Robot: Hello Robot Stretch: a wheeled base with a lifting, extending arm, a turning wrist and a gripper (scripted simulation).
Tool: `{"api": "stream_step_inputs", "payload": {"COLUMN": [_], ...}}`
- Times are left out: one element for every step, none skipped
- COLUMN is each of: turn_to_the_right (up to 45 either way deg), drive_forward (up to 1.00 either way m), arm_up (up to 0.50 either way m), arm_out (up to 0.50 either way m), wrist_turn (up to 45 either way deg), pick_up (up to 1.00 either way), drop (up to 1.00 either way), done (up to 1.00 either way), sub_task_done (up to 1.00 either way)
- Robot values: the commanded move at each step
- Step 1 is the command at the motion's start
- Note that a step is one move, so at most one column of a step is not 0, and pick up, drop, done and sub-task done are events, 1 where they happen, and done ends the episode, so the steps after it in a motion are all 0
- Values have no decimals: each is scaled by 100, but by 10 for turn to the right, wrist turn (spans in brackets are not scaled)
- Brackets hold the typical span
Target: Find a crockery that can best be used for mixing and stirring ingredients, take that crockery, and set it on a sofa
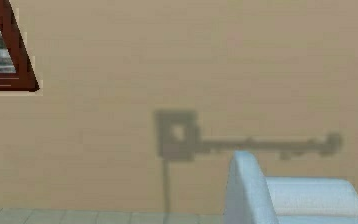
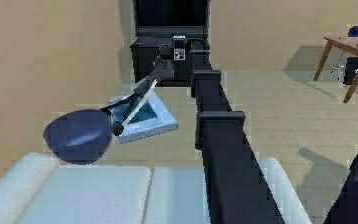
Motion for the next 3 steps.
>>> {"api": "stream_step_inputs", "payload": {"turn_to_the_right": [0, 0, 0], "drive_forward": [0, 0, 0], "arm_up": [0, 0, 0], "arm_out": [0, 0, 0], "wrist_turn": [450, 450, 60], "pick_up": [0, 0, 0], "drop": [0, 0, 0], "done": [0, 0, 0], "sub_task_done": [0, 0, 0]}}
